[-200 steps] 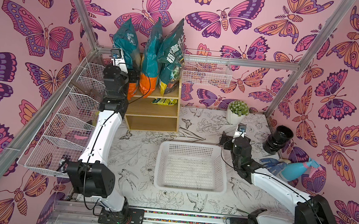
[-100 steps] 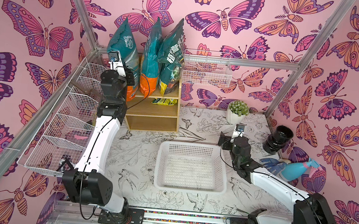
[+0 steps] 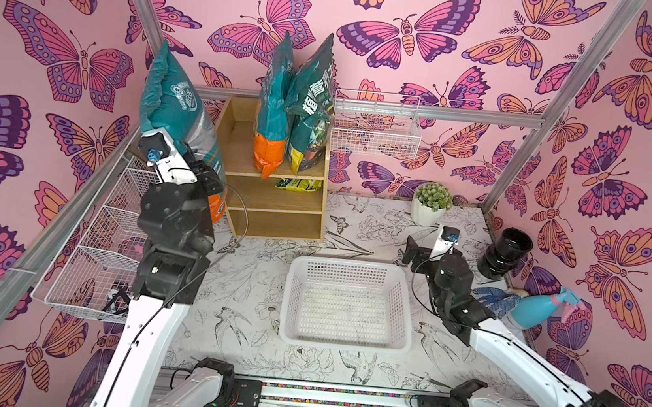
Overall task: Take down the fertilizer bag from the shelf
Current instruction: Pick up the fertilizer bag from the shelf, then place the fertilizer bag in the storage box.
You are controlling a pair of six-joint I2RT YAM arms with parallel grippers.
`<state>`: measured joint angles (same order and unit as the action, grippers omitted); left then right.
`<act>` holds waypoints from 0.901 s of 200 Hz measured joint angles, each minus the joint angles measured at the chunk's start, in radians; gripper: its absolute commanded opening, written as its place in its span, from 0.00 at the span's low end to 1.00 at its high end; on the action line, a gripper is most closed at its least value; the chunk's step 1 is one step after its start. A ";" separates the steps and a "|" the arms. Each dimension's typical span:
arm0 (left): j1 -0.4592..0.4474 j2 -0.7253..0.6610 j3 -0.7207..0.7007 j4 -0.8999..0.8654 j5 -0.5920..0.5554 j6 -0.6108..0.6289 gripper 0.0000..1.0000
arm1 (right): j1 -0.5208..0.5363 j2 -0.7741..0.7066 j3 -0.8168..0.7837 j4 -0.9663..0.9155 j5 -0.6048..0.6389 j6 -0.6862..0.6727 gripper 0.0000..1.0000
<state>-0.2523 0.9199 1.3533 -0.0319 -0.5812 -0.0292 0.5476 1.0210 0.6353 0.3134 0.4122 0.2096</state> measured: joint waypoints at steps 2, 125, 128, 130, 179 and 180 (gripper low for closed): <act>-0.016 -0.010 -0.005 0.003 -0.007 0.005 0.01 | 0.000 -0.011 -0.003 -0.001 -0.002 0.002 0.99; -0.737 -0.163 -0.609 0.203 -0.522 0.092 0.01 | 0.000 -0.659 -0.296 -0.233 0.027 0.071 0.99; -0.753 -0.159 -0.623 0.223 -0.533 0.094 0.01 | 0.000 -0.660 -0.299 -0.237 0.032 0.071 0.99; -0.764 -0.156 -0.634 0.236 -0.540 0.095 0.01 | 0.000 -0.660 -0.299 -0.239 0.035 0.071 0.99; -1.035 0.095 -0.680 0.775 -0.666 0.341 0.01 | 0.000 -0.550 -0.297 -0.251 0.050 0.074 0.99; -1.038 0.101 -0.679 0.782 -0.667 0.344 0.01 | 0.000 -0.547 -0.296 -0.252 0.050 0.074 0.99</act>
<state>-1.2903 1.0206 0.6746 0.7502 -1.2480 0.3145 0.5476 0.4736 0.3389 0.0616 0.4622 0.2836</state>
